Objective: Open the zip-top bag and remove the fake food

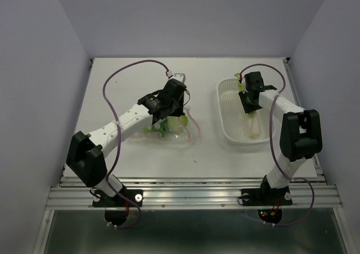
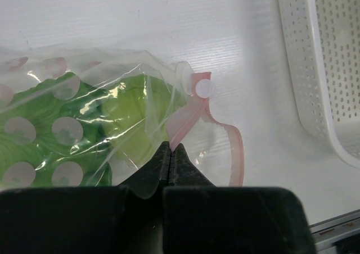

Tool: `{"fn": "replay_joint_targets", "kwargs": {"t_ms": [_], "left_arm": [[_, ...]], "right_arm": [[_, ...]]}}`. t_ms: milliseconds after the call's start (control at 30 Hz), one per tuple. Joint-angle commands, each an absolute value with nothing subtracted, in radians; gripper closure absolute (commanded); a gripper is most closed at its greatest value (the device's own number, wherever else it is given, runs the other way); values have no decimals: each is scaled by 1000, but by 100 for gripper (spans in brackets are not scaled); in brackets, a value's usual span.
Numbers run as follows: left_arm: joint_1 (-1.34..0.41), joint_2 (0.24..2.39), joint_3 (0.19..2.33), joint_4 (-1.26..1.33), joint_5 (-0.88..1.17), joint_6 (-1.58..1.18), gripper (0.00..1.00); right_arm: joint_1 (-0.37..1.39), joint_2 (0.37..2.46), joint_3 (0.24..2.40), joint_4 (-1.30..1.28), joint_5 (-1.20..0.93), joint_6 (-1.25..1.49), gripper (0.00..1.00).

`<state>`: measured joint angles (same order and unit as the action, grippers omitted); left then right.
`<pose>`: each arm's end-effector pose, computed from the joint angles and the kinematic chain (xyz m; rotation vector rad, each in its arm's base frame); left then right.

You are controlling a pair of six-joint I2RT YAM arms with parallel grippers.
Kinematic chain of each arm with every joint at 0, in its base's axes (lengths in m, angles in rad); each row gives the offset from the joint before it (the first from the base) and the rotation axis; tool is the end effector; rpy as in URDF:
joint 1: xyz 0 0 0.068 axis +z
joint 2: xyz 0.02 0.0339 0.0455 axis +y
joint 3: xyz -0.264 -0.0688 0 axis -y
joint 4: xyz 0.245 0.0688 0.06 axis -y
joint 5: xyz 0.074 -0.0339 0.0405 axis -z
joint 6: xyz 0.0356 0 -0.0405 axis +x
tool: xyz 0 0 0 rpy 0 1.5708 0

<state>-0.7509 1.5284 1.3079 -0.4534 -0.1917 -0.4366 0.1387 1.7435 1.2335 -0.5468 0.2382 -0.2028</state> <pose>0.2577 -0.2312 0.3142 0.2508 2.2514 -0.4288 0.3596 0.0417 0.2118 -0.3635 2.5925 -0.3350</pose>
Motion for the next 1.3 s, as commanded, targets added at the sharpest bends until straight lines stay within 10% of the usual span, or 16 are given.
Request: {"fn": "replay_joint_targets", "kwargs": {"t_ms": [0, 433, 567, 900, 1267], "left_arm": [[-747, 1531, 1358, -445, -215, -420, 100], [-747, 1539, 1359, -449, -215, -422, 100], [-747, 1536, 1358, -448, -213, -423, 100], [-747, 1516, 1367, -439, -207, -431, 100], [-747, 1482, 1388, -440, -193, -442, 100]], "right_arm": [[120, 1784, 1267, -543, 236, -206, 83], [101, 1798, 1278, -549, 221, -181, 80], [101, 1778, 1285, -551, 216, -167, 46], [101, 1602, 1348, -549, 144, -123, 0], [116, 1274, 1134, -161, -602, 246, 0]]}}
